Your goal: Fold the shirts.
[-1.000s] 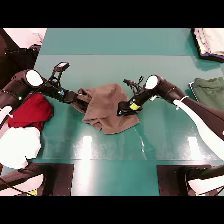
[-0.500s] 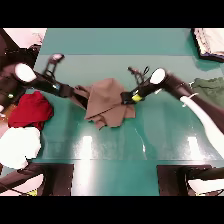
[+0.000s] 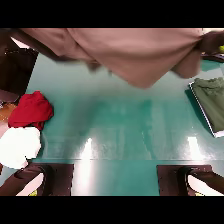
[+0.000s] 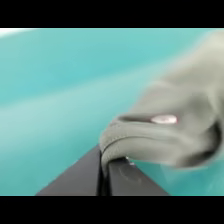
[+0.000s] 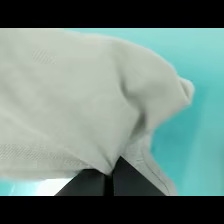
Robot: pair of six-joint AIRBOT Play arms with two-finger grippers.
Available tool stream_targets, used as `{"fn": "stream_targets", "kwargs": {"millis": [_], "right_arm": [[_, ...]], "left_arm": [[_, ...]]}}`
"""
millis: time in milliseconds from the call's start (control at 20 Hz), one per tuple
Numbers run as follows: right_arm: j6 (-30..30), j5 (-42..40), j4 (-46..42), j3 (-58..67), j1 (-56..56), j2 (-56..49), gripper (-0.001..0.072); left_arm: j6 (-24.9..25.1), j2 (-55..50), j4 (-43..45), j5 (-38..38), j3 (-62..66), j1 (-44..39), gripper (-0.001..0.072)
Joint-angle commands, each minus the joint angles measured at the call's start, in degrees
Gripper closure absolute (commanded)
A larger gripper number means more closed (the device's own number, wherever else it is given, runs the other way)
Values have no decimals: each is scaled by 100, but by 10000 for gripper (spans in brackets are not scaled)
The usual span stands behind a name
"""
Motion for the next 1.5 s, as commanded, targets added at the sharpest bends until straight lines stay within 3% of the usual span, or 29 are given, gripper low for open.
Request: {"fn": "stream_targets", "kwargs": {"millis": [0, 300, 450, 600, 800, 1000, 1150, 1300, 1350, 1400, 1450], "right_arm": [[-125, 203, -138, 450, -503, 706, 694], [-138, 577, -138, 459, -573, 1283, 694], [-44, 1412, 133, 452, -573, 1147, 694], [85, 2625, 555, 444, -494, 452, 694], [70, 2433, 662, -533, -98, -417, 692], [-179, 1152, 662, -1663, -186, -1379, 692], [-192, -149, 658, -1834, -487, -2033, 692], [-184, -1263, 662, -1829, -772, -2374, 690], [-184, -1554, 662, -1829, -861, -2402, 606], [-166, -1775, 664, -1827, -951, -2398, 311], [-61, -1832, 662, -1768, -1062, -2387, 132]], "left_arm": [[-4, 247, -15, -337, 868, 22, 682], [-4, 247, -605, -968, 1456, 22, 682], [-2, 214, -774, -1252, 1399, 22, 683], [0, 55, -498, -1338, 579, 22, 683], [216, -684, -446, -1281, -1001, 24, 683], [509, -2015, -420, -184, -1657, 24, 683], [496, -2830, -439, 1003, -1655, 24, 683], [361, -3189, -439, 1539, -1650, 24, 679], [328, -3189, -428, 1672, -1650, 24, 429], [260, -3189, -420, 1716, -1593, 24, 125], [227, -3182, -409, 1641, -1493, 68, 65]]}}
